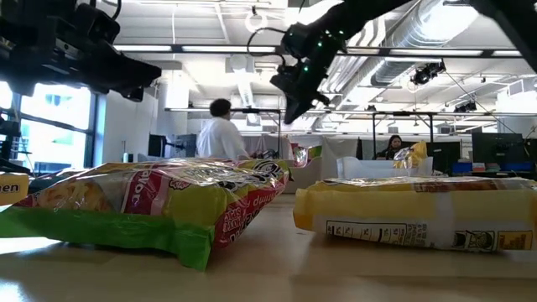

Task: Sort Maruchan noodles
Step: Put the blue noodle pack into the black bin

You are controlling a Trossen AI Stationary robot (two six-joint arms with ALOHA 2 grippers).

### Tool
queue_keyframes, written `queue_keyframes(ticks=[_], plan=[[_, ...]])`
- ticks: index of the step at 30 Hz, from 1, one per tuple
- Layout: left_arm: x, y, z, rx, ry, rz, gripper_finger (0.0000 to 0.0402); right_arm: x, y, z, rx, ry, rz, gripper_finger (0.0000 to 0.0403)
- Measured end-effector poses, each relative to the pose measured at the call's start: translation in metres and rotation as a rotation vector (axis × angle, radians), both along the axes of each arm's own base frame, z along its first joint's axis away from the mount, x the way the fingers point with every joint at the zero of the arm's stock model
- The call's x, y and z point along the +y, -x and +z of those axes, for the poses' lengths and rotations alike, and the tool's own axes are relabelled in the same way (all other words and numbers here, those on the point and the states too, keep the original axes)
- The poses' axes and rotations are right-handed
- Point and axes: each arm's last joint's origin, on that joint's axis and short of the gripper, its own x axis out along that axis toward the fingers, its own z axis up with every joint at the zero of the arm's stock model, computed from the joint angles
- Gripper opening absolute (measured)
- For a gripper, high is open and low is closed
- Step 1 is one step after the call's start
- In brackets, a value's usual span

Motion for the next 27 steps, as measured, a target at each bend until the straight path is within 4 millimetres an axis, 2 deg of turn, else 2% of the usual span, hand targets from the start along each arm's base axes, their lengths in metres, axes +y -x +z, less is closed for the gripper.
queue_keyframes(ticks=[4,8,16,21,27], plan=[[0.002,0.000,-0.001,0.014,0.012,0.056,0.0000,0.028,0.007,-0.023,-0.118,0.096,0.077,0.0020],[0.003,-0.001,-0.003,0.029,0.040,0.091,0.0000,0.063,0.026,-0.043,-0.266,0.174,0.128,0.0003],[0.004,-0.006,-0.014,0.117,0.068,0.110,0.0000,0.130,0.074,-0.059,-0.549,0.274,0.285,0.0001],[0.004,-0.014,-0.014,0.195,0.141,0.110,0.0000,0.150,0.098,-0.067,-0.574,0.274,0.320,0.0001],[-0.008,-0.028,0.001,0.404,0.265,0.069,0.0000,0.155,0.110,-0.081,-0.546,0.259,0.324,0.0000]])
